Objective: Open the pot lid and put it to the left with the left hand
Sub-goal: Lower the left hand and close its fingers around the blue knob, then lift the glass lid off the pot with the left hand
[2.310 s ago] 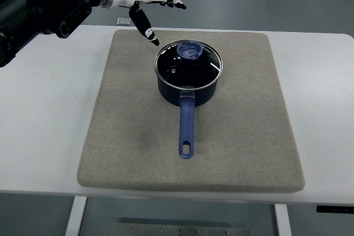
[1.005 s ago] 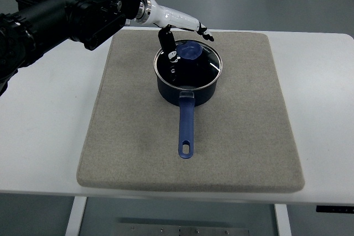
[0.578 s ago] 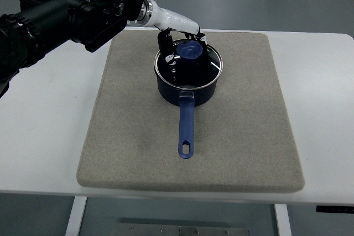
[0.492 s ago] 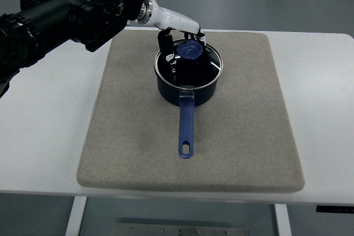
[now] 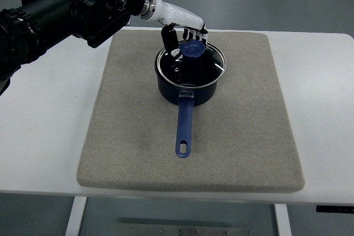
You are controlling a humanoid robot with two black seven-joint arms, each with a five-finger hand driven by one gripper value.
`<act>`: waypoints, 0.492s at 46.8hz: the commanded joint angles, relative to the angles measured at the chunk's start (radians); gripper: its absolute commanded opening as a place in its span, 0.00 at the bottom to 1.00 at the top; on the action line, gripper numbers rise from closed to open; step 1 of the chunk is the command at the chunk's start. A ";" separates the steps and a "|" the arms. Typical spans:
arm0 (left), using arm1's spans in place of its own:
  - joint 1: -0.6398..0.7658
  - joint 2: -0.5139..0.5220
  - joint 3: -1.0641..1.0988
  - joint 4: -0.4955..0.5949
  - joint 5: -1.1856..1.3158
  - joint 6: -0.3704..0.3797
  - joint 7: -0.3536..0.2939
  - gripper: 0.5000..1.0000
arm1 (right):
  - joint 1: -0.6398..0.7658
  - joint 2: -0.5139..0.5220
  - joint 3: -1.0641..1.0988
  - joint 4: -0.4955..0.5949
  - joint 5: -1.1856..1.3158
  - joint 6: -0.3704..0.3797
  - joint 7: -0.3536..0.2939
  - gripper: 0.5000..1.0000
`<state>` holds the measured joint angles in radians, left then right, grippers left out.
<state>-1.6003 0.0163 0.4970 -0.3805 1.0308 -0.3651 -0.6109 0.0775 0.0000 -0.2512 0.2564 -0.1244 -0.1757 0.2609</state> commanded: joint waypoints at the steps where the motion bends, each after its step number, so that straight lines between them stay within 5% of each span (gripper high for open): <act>1: 0.000 0.001 0.000 0.000 0.000 0.000 0.000 0.18 | 0.001 0.000 0.000 0.000 0.000 -0.001 0.001 0.85; 5: 0.000 0.001 0.000 0.003 0.000 0.000 0.000 0.00 | 0.001 0.000 0.000 0.000 0.000 -0.001 0.001 0.85; 23: -0.006 0.010 -0.002 0.063 -0.011 0.005 0.000 0.00 | -0.001 0.000 0.001 0.000 0.002 -0.001 0.001 0.85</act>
<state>-1.6052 0.0241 0.4970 -0.3513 1.0250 -0.3609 -0.6109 0.0770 0.0000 -0.2502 0.2564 -0.1243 -0.1764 0.2622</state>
